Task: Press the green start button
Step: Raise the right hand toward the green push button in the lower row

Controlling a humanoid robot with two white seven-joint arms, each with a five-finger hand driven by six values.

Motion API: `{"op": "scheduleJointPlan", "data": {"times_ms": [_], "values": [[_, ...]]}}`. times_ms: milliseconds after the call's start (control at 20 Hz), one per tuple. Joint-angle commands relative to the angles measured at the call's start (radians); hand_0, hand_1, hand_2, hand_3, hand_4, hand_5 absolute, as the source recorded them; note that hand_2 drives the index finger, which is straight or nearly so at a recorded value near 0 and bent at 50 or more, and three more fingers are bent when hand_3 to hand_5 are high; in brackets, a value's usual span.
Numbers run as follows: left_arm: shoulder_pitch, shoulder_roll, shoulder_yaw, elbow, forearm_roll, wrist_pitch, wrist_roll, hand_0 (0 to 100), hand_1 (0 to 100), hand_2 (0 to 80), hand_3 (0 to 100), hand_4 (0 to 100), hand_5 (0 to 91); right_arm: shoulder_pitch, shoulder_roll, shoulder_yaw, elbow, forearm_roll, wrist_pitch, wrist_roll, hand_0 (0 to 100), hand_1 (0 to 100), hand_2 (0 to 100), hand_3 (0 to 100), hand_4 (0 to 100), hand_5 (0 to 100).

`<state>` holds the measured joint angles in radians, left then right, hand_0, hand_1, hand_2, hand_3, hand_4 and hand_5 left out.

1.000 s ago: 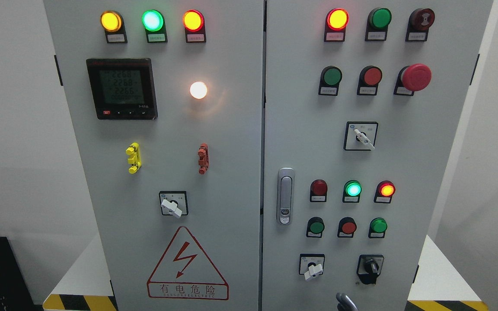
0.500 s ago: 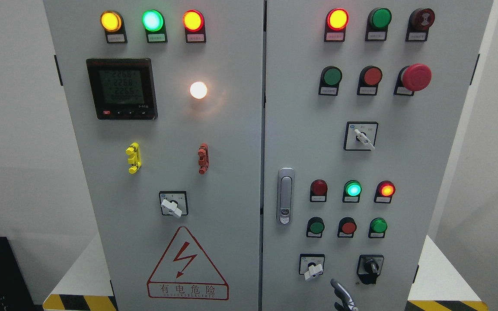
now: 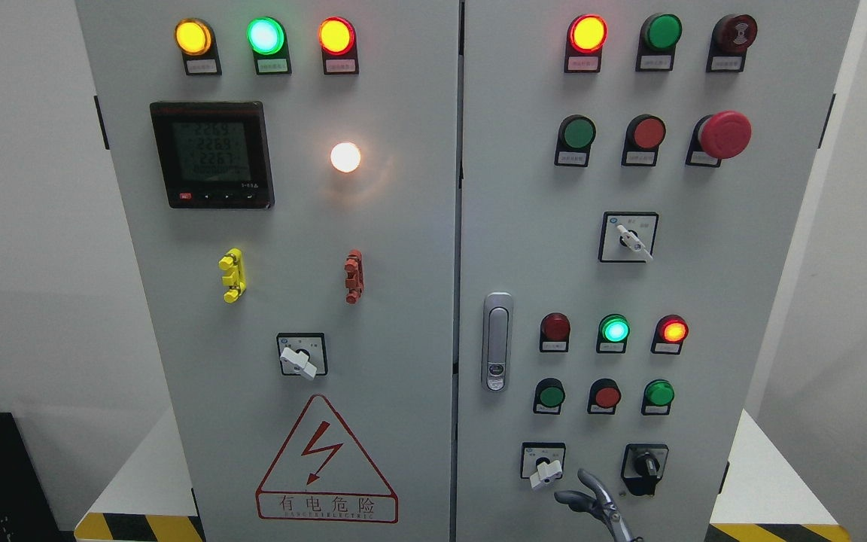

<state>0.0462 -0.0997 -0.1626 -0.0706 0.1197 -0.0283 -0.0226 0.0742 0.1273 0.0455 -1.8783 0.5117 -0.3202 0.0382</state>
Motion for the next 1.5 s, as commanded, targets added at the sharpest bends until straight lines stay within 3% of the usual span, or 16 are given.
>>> {"op": "scheduleJointPlan", "data": {"times_ms": [0,250,850,1450], "values": [[0.000,0.000,0.000,0.000,0.000,-0.001,0.000,12,56,0.0,0,0,0.0,-0.042,0.002,-0.082,0.004,0.223,-0.006,-0.027,40,31,0,52,55,48],[0.001,0.000,0.000,0.000,0.000,-0.001,0.000,12,56,0.0,0,0,0.0,-0.083,0.002,-0.118,0.018,0.444,-0.036,-0.104,45,31,0,53,54,50],[0.000,0.000,0.000,0.000,0.000,-0.001,0.000,12,56,0.0,0,0,0.0,-0.149,0.002,-0.104,0.082,0.585,-0.033,-0.132,47,31,0,52,55,51],[0.000,0.000,0.000,0.000,0.000,-0.001,0.000,12,56,0.0,0,0,0.0,-0.218,0.005,-0.073,0.165,0.628,-0.023,-0.143,48,31,0,52,56,50]]}}
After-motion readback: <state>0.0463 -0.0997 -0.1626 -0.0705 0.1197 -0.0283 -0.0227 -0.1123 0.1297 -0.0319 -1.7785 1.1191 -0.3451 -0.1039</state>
